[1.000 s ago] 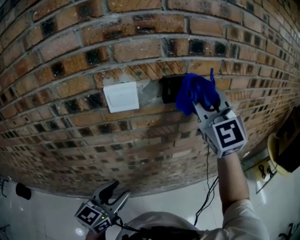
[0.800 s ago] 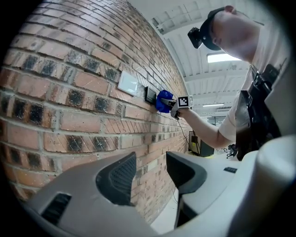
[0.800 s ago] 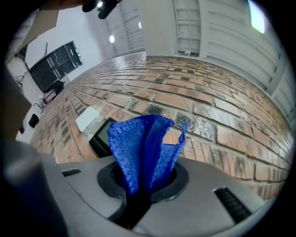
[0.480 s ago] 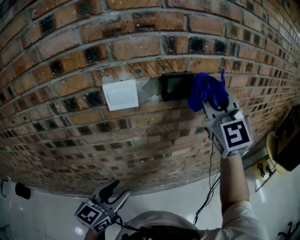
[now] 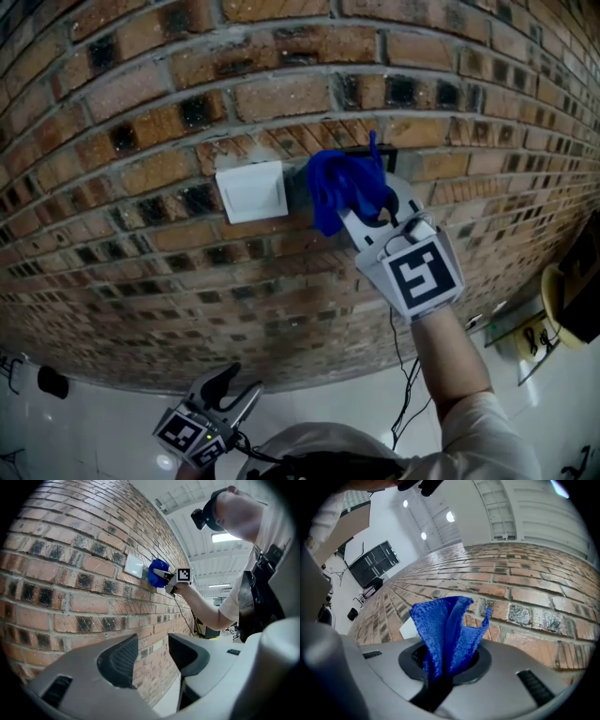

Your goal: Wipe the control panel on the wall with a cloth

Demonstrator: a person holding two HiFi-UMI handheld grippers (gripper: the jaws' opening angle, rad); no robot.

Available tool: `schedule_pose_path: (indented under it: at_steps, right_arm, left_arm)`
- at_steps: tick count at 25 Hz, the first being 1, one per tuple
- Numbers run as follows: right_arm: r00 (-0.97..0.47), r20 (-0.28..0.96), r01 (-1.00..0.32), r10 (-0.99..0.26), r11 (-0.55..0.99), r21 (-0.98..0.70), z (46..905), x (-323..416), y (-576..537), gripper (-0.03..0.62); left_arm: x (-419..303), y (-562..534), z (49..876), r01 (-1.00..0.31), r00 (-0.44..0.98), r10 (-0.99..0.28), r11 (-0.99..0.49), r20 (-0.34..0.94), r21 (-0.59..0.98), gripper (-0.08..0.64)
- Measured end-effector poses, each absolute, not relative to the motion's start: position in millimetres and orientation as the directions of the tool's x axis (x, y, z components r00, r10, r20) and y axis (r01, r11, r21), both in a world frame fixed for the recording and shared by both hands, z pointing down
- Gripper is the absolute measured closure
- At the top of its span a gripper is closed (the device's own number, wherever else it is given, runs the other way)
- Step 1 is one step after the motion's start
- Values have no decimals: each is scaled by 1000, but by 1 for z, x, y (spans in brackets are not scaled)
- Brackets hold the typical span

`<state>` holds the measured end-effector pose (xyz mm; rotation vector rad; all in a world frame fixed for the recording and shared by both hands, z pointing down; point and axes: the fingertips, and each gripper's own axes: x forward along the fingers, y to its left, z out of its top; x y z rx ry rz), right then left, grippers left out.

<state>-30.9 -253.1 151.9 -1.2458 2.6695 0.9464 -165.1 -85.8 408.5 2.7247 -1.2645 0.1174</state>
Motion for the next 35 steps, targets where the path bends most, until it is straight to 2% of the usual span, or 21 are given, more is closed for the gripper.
schedule_pose_path:
  at_steps: [7, 12, 19, 23, 25, 31, 35]
  right_arm:
    - [-532, -309, -795, -789, 339, 503, 152, 54, -267, 502]
    - [-409, -321, -841, -854, 216, 496, 161, 122, -291, 503]
    - [-481, -344, -824, -807, 282, 491, 169, 134, -293, 502]
    - [-528, -343, -827, -777, 381, 413, 201, 133, -266, 502]
    - [-554, -305, -817, -775, 433, 381, 236, 135, -249, 502]
    - [-590, -81, -785, -804, 547, 290, 363, 158, -202, 502]
    - [-573, 9, -801, -819, 563, 204, 403, 173, -145, 503]
  left_arm:
    - [-155, -94, 406, -756, 655, -747, -647, 115, 103, 354]
    - [-139, -99, 413, -740, 671, -725, -667, 157, 85, 354]
    - [-109, -104, 403, -762, 646, -748, -641, 151, 92, 354]
    - [-106, -101, 405, -814, 579, -793, -574, 190, 86, 354]
    - [-104, -96, 410, -837, 545, -809, -539, 223, 91, 354]
    - [-99, -79, 415, -874, 483, -834, -480, 266, 82, 354]
    - [-103, -52, 409, -877, 476, -840, -476, 260, 67, 354]
